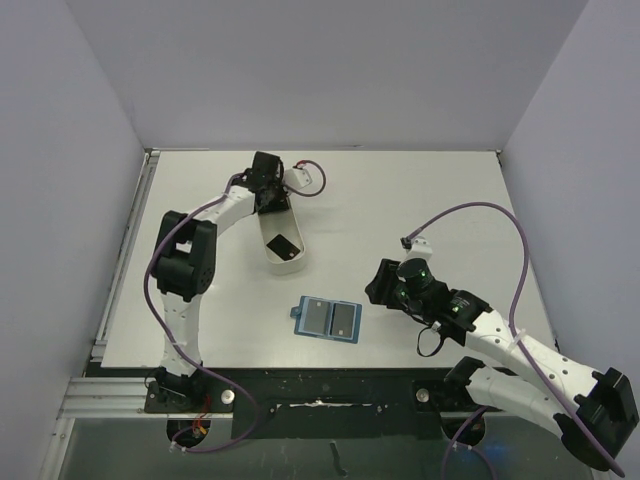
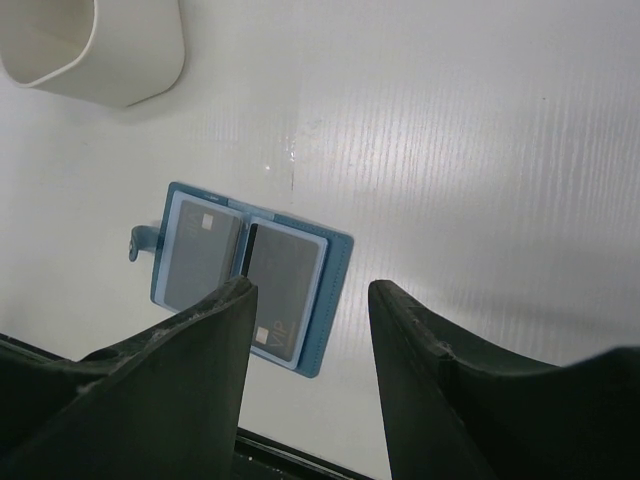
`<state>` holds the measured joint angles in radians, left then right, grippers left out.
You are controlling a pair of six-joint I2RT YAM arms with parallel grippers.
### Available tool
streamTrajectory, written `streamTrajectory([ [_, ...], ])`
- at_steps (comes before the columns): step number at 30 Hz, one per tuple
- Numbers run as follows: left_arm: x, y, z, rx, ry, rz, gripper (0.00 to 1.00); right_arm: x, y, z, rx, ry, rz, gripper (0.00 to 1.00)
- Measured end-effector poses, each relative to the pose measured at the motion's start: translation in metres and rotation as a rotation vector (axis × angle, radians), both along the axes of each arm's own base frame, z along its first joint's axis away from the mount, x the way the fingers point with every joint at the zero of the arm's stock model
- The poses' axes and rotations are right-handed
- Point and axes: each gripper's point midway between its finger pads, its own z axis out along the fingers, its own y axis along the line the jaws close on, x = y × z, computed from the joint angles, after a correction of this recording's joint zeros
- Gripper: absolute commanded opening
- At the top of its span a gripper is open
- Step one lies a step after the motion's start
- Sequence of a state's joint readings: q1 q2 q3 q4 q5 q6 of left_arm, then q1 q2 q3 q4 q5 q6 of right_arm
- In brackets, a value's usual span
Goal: Put the credit cards into the card holder
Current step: Pick up the credit card from the storage box.
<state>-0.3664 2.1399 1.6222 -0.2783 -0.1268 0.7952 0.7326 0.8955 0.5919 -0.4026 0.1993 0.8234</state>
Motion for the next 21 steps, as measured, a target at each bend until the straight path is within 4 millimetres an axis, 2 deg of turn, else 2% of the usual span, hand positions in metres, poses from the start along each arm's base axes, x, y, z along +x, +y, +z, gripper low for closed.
streamTrajectory([
  [3,-0.007,-0.001,0.005,-0.014,0.017,0.008,0.0,0.0,0.001,0.002,0.004,-0.001,0.005,0.49],
  [7,-0.016,-0.007,0.031,-0.089,0.011,0.026,0.0,0.0,0.003,0.009,0.02,-0.013,0.011,0.49],
  [16,-0.044,-0.038,0.117,-0.419,-0.024,0.07,0.0,-0.001,0.007,0.032,0.102,-0.067,0.016,0.49],
  [21,-0.073,-0.058,0.154,-0.647,0.031,0.108,0.0,0.001,0.014,0.042,0.153,-0.092,0.02,0.49],
])
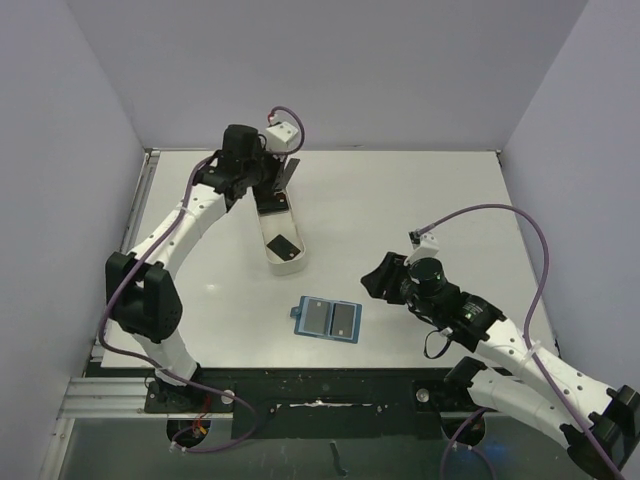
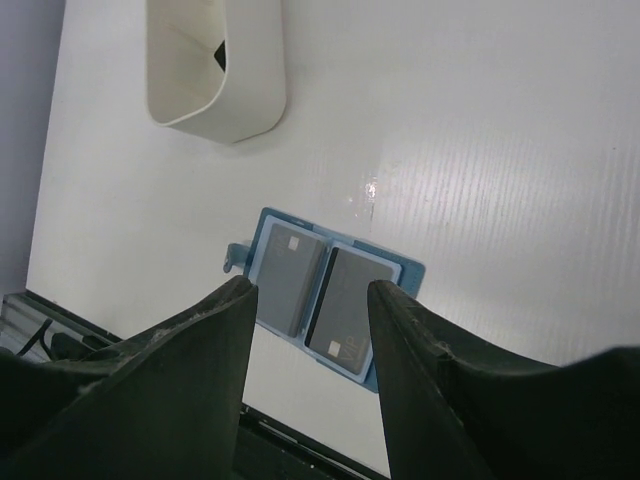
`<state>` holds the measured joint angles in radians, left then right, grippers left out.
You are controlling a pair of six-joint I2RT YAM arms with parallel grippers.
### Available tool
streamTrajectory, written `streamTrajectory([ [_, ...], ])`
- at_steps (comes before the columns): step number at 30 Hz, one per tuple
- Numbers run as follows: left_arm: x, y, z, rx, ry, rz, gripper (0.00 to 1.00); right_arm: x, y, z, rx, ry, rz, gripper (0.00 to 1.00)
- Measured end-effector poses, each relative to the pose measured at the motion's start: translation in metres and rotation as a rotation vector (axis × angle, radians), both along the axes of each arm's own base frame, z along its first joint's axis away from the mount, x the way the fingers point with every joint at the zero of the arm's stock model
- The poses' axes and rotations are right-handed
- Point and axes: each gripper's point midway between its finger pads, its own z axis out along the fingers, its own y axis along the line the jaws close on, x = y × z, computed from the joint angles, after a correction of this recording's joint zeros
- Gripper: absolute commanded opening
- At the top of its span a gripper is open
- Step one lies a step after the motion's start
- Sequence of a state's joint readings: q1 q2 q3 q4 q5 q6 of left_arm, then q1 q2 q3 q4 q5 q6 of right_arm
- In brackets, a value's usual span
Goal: Put the credit cards into the card holder
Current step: Pick up the credit card from the storage box.
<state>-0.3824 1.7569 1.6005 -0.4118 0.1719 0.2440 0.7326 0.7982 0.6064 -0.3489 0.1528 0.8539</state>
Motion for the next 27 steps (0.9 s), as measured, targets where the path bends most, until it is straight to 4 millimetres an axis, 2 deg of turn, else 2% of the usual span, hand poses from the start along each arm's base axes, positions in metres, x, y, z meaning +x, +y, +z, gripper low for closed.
streamTrajectory([
  [3,-0.024,-0.015,0.008,-0.136,0.068,-0.031,0.0,0.002,0.004,0.007,0.033,-0.014,0.003,0.48],
  [11,-0.13,-0.053,-0.03,-0.466,0.44,-0.148,0.0,0.004,0.019,0.027,0.129,-0.068,0.039,0.47],
  [16,-0.185,-0.07,-0.03,-0.679,0.589,-0.211,0.0,0.002,0.025,0.037,0.196,-0.095,0.06,0.47],
  [23,-0.229,-0.083,-0.004,-0.93,0.695,-0.332,0.0,0.001,0.039,0.057,0.288,-0.122,0.102,0.34],
  [27,-0.248,-0.083,0.002,-1.015,0.764,-0.381,0.0,0.0,0.05,0.07,0.358,-0.134,0.136,0.33],
])
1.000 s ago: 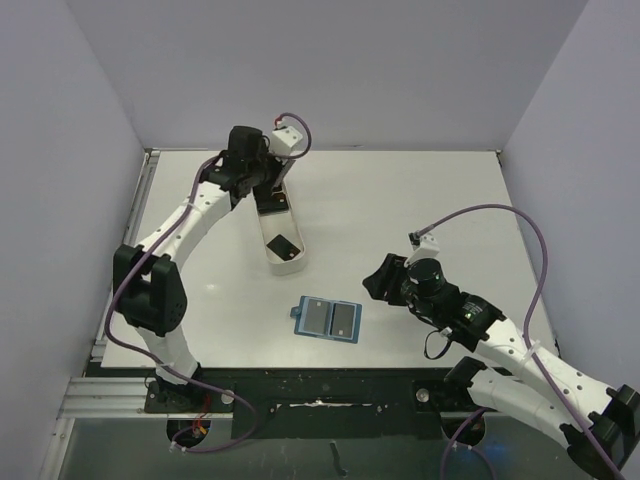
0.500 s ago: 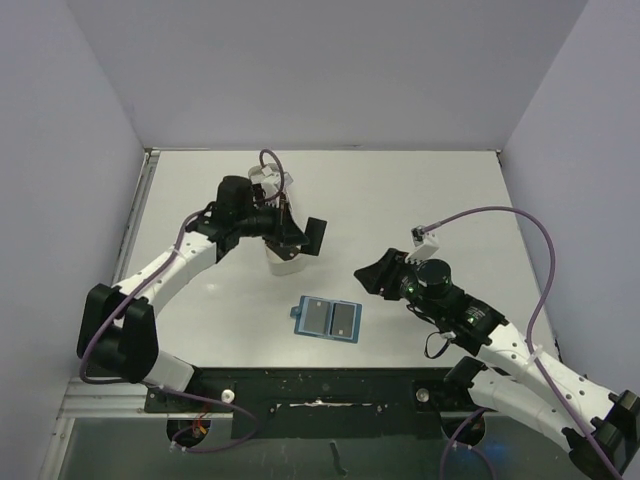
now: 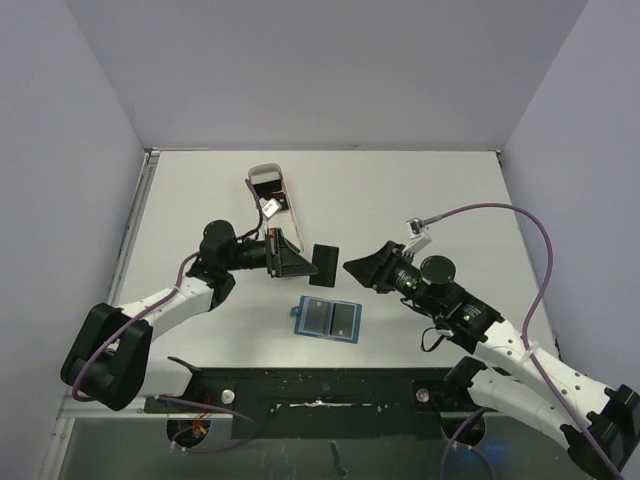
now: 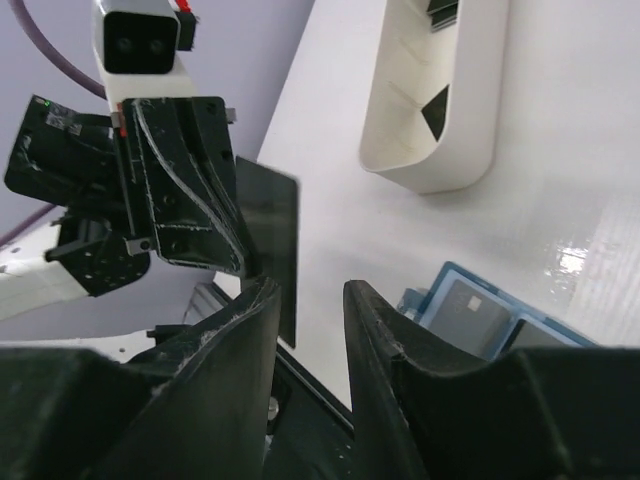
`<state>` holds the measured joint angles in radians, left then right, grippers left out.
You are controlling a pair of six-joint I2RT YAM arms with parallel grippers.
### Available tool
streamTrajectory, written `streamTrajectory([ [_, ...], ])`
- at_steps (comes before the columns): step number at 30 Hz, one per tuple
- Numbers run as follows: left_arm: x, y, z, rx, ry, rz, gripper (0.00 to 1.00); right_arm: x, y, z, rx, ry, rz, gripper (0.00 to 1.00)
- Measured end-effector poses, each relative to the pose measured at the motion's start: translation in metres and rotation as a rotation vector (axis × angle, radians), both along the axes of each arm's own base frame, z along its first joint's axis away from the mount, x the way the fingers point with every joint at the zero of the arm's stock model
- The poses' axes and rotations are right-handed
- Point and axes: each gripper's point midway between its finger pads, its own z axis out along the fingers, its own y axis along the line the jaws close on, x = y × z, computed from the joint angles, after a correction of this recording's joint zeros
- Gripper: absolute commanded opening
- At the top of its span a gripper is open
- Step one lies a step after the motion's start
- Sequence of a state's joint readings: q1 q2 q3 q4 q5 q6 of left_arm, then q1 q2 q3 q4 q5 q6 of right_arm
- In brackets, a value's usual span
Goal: Put the credit cards into the card holder
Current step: Pick up the credit card from the storage box.
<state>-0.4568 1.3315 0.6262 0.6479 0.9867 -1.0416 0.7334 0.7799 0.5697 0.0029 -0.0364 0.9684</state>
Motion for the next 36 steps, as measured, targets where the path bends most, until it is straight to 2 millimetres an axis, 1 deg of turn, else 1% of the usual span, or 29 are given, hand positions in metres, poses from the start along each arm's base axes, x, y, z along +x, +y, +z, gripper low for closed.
streamTrajectory([
  [4,-0.017,0.002,0.011,-0.084,0.038,-0.047,0.0,0.0,0.012,0.009,0.065,0.0,0.037,0.35],
  [7,-0.027,0.004,0.022,-0.133,0.032,-0.08,0.0,-0.001,0.02,0.007,0.095,0.012,0.065,0.33],
  [9,-0.03,0.005,0.025,-0.15,0.031,-0.086,0.0,-0.002,0.023,0.006,0.119,0.017,0.079,0.33],
  [16,-0.034,0.006,0.014,-0.156,0.081,-0.092,0.0,-0.002,0.028,0.008,0.154,0.013,0.099,0.36],
  [20,-0.037,0.004,0.008,-0.158,0.109,-0.102,0.0,-0.001,0.031,0.009,0.168,0.016,0.107,0.27],
  [22,-0.039,0.004,0.007,-0.162,0.119,-0.108,0.0,-0.001,0.032,0.01,0.174,0.016,0.114,0.26],
  [24,-0.041,0.004,0.007,-0.166,0.122,-0.115,0.0,-0.001,0.033,0.01,0.179,0.016,0.119,0.27],
  [27,-0.042,0.004,0.007,-0.166,0.127,-0.117,0.0,-0.002,0.035,0.013,0.193,0.014,0.129,0.33],
  [31,-0.043,0.004,0.002,-0.161,0.143,-0.114,0.0,-0.007,0.039,0.012,0.205,0.02,0.162,0.33],
  [33,-0.045,0.004,0.001,-0.158,0.145,-0.115,0.0,-0.011,0.04,0.011,0.204,0.028,0.182,0.32],
  [36,-0.044,0.004,-0.003,-0.146,0.143,-0.112,0.0,-0.015,0.042,0.011,0.203,0.03,0.207,0.24],
])
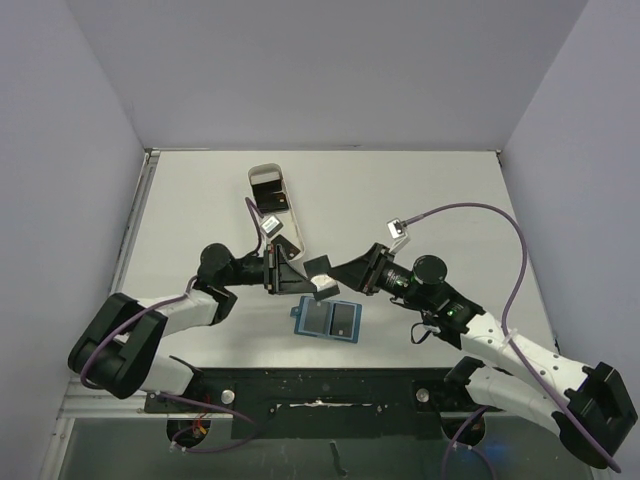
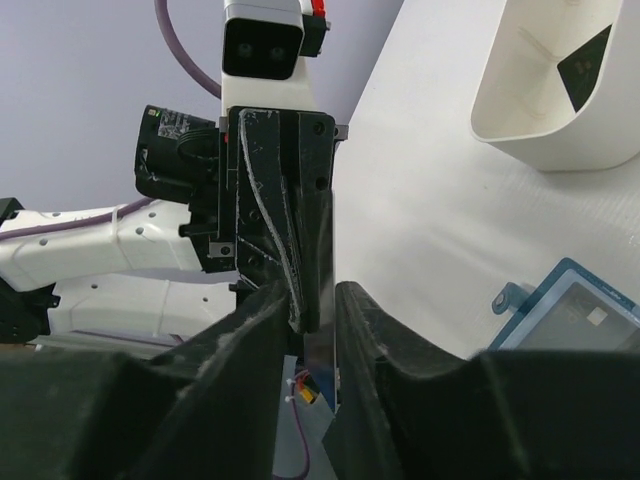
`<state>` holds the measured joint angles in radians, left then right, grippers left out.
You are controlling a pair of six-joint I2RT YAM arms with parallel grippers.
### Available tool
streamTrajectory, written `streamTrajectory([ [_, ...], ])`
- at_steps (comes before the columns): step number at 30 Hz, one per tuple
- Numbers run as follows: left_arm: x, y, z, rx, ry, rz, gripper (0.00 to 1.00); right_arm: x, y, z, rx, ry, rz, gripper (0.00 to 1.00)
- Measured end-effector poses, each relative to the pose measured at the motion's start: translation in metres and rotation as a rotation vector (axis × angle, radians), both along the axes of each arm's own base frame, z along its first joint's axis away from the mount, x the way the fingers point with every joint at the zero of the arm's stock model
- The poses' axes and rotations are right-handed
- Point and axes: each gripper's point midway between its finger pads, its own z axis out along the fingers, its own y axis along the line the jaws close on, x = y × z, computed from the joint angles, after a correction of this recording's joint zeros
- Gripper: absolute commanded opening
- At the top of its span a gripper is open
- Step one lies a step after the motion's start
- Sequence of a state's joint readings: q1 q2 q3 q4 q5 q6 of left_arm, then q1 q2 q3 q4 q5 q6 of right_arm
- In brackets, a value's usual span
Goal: Put the credit cards into the card holder
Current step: Pick up the credit card from the storage box.
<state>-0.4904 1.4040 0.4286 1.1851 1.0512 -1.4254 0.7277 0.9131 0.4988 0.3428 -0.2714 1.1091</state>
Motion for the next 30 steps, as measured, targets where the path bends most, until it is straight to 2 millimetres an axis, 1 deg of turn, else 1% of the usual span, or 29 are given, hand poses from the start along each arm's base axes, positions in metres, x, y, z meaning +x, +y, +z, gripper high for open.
streamTrajectory([
  [5,-0.001,0.0,-0.007,0.033,-0.005,0.004,0.0,-0.003,0.002,-0.008,-0.023,0.01,0.026,0.01],
  [6,-0.001,0.001,-0.008,0.038,-0.007,0.004,0.0,-0.003,0.002,-0.01,-0.029,0.015,0.028,0.0],
  [7,-0.001,0.001,-0.009,0.042,-0.007,0.004,0.0,-0.004,0.002,-0.01,-0.031,0.017,0.029,0.0],
  [8,-0.001,0.001,-0.01,0.046,-0.007,0.004,0.05,-0.004,0.002,-0.011,-0.032,0.017,0.031,0.0],
  [10,-0.002,0.001,-0.012,0.056,-0.007,0.005,0.2,-0.005,0.003,-0.011,-0.032,0.018,0.037,0.0],
  [11,-0.001,0.002,-0.013,0.063,-0.008,0.009,0.25,-0.005,0.003,-0.011,-0.032,0.018,0.038,0.0],
  [13,-0.001,0.002,-0.017,0.081,-0.009,0.018,0.3,-0.005,0.003,-0.01,-0.032,0.016,0.038,0.0],
  [16,0.002,0.003,-0.024,0.127,-0.008,0.045,0.33,-0.005,0.001,-0.015,-0.049,0.028,0.03,0.0],
  [22,0.024,0.008,-0.041,0.298,-0.07,0.178,0.33,-0.003,-0.01,-0.038,-0.136,0.079,-0.027,0.0],
  [24,0.035,0.014,-0.053,0.395,-0.09,0.239,0.32,-0.002,-0.014,-0.049,-0.177,0.101,-0.047,0.0],
  [26,0.04,0.019,-0.065,0.471,-0.095,0.281,0.3,-0.001,-0.019,-0.059,-0.213,0.12,-0.067,0.0],
  [30,0.04,0.029,-0.096,0.624,-0.082,0.337,0.29,0.002,-0.026,-0.076,-0.28,0.147,-0.098,0.0],
])
